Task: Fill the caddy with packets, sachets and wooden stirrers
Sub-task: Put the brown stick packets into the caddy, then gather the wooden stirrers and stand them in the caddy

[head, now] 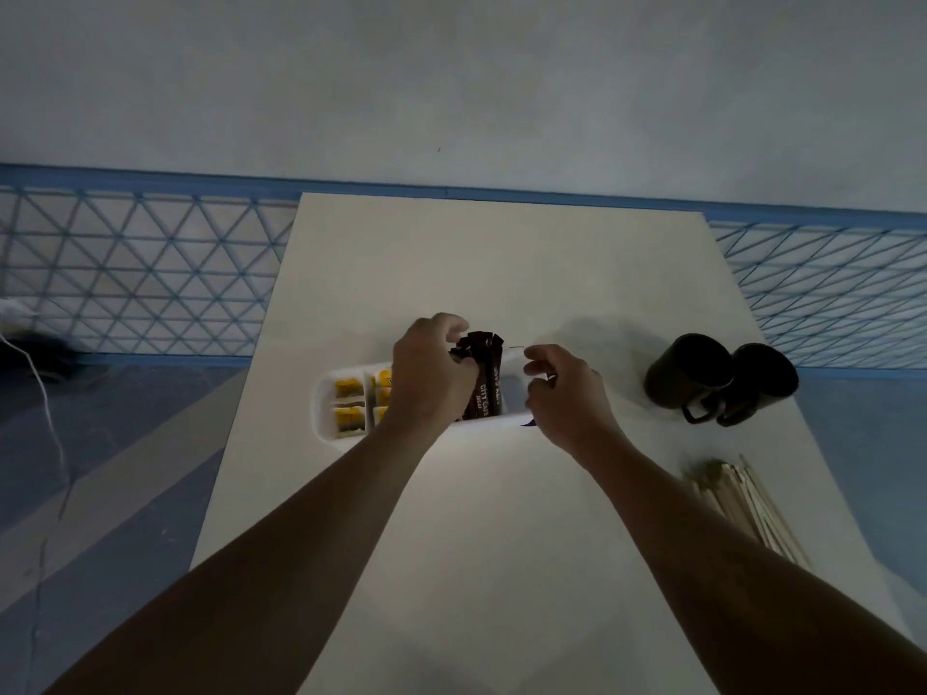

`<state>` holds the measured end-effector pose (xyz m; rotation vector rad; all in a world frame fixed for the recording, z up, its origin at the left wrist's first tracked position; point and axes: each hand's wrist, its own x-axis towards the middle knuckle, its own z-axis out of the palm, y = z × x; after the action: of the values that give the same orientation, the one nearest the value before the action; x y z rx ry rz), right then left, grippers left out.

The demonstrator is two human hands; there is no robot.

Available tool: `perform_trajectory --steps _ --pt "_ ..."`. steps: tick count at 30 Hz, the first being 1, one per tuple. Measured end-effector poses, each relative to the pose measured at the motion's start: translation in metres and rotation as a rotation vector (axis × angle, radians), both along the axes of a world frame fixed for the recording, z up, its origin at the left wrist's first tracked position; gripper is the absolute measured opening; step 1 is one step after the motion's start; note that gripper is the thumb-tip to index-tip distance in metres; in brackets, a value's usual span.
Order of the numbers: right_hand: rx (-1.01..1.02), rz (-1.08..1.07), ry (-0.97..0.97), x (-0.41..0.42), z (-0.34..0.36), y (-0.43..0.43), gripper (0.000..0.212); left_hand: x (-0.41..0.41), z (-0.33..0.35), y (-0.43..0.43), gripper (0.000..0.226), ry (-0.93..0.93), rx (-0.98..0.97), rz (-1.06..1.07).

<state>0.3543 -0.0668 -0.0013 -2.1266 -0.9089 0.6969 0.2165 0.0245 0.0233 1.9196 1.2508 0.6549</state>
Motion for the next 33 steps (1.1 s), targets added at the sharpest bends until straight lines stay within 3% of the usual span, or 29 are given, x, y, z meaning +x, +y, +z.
perform_trajectory --steps 7,11,21,29,33 --pt "-0.004 -0.086 -0.050 -0.010 0.001 -0.033 0.037 0.000 0.003 -0.026 0.007 -0.032 -0.011 -0.125" --pt "-0.007 -0.141 -0.133 -0.011 -0.004 -0.061 0.025 0.008 -0.006 -0.050 0.008 -0.006 -0.079 -0.232" --pt "-0.123 -0.246 -0.201 0.035 -0.004 -0.138 0.023 0.049 -0.037 -0.117 0.012 0.219 -0.376 -0.434" --pt "-0.208 -0.346 -0.173 0.104 -0.007 -0.206 0.020 0.102 -0.042 -0.174 0.009 0.274 -0.550 -0.426" --pt "-0.309 -0.291 -0.189 0.135 -0.017 -0.231 0.030 0.130 -0.046 -0.201 0.008 0.300 -0.591 -0.405"
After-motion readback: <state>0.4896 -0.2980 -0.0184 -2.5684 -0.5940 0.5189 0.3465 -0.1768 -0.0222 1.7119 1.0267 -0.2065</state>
